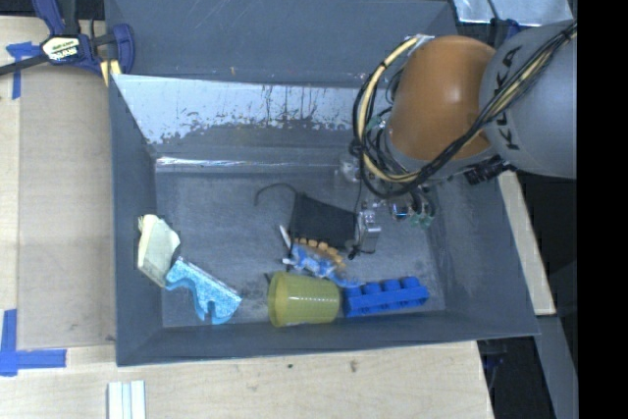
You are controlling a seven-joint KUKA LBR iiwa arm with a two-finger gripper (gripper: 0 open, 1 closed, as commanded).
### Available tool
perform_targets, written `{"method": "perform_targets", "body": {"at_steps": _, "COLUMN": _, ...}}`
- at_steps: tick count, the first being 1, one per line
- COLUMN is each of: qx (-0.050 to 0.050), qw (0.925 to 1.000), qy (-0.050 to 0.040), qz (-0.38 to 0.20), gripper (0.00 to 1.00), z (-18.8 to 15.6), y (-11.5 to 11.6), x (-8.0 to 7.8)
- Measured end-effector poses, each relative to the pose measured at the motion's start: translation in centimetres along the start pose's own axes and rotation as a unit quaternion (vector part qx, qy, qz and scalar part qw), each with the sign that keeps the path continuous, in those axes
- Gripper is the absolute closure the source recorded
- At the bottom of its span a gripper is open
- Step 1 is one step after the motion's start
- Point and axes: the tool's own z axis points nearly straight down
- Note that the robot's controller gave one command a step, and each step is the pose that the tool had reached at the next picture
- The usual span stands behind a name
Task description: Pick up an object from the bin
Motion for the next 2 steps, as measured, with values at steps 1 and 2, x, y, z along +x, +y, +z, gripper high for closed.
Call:
{"method": "perform_targets", "body": {"at_steps": 1, "qx": 0.000, "qw": 1.0000, "qy": -0.0039, "qz": 0.000, "gripper": 0.00, "z": -0.48, "y": 0.00, "x": -0.16}}
{"method": "perform_targets", "body": {"at_steps": 2, "qx": 0.000, "qw": 0.9978, "qy": -0.0043, "qz": -0.067, "gripper": 0.00, "z": 0.37, "y": 0.19, "x": -0.34}}
